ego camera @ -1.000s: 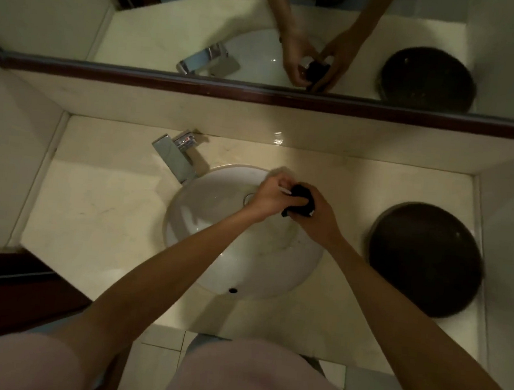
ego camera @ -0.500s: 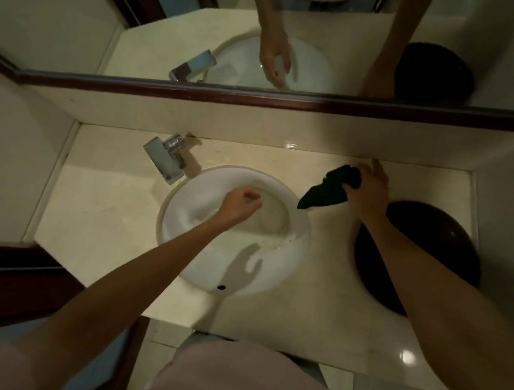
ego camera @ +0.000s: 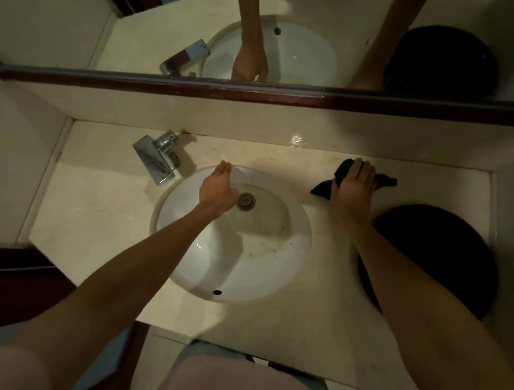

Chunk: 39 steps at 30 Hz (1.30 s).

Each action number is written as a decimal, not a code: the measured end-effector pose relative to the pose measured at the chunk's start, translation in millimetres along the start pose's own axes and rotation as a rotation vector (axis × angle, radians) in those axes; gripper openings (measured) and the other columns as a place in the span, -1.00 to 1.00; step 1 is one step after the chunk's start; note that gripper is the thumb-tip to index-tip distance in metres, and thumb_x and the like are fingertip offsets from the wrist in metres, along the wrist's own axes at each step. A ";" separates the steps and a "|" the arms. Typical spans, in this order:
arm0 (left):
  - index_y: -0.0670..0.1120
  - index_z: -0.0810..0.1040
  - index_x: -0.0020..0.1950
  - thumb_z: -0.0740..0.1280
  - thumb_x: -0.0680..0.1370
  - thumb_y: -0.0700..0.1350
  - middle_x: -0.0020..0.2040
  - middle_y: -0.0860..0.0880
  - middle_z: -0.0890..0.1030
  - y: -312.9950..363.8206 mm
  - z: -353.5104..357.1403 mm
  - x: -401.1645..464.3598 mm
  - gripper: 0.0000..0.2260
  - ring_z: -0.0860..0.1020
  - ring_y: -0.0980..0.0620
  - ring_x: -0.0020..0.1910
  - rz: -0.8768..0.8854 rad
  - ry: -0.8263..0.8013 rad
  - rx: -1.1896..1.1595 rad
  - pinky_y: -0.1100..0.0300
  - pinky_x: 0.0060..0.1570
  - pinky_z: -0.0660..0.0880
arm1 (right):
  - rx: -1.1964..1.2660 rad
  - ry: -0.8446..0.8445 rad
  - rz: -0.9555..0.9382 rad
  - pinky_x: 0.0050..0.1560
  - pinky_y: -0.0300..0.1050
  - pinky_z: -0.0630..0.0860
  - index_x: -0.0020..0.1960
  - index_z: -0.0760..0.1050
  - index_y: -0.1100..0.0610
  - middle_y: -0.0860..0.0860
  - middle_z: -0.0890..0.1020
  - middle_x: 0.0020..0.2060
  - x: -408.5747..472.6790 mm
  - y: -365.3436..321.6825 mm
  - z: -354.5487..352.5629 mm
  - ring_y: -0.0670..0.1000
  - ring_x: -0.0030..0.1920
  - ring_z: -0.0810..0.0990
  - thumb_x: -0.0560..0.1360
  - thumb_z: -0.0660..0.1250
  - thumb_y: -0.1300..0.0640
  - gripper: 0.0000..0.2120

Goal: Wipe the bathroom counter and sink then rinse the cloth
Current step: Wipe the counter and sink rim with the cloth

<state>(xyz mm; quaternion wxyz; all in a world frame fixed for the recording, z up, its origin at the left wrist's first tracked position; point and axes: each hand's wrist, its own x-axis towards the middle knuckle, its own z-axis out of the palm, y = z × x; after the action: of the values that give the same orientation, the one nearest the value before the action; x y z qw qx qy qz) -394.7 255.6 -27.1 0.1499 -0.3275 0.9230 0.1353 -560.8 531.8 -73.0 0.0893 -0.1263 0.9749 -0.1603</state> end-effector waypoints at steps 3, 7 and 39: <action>-0.10 0.21 0.58 0.33 0.41 -0.13 0.61 -0.06 0.20 -3.6 -4.5 1.5 -0.26 0.43 -0.13 0.43 0.036 -0.014 0.002 0.02 0.30 0.46 | -0.040 0.023 -0.100 0.48 0.27 0.31 0.51 0.23 0.35 0.38 0.34 0.42 18.8 4.5 5.4 0.38 0.44 0.33 0.55 0.30 0.27 -0.43; -0.12 0.26 0.55 0.35 0.37 -0.19 0.57 -0.08 0.29 -5.1 -12.3 2.2 -0.27 0.52 -0.20 0.33 0.074 -0.009 0.010 0.02 0.18 0.53 | -0.040 0.028 -0.118 0.32 0.22 0.49 0.39 0.36 0.33 0.37 0.36 0.40 29.8 -27.7 17.7 0.37 0.37 0.35 0.48 0.34 0.39 -0.51; -0.27 0.23 0.51 0.33 0.38 -0.10 0.43 -0.25 0.40 -151.2 0.4 -58.0 -0.27 0.41 -0.24 0.36 -0.211 0.129 -0.102 -0.07 0.28 0.47 | 0.315 0.103 -0.192 0.37 0.18 0.44 0.29 0.44 0.22 0.26 0.47 0.37 -16.9 -162.7 71.9 0.29 0.41 0.41 0.46 0.29 0.01 -0.54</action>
<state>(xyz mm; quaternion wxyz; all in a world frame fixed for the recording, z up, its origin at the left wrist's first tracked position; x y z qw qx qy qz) -254.1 175.2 -29.1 0.0866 -0.4378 0.8832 0.1440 -493.9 366.4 -83.2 0.0425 -0.1947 0.9246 -0.3248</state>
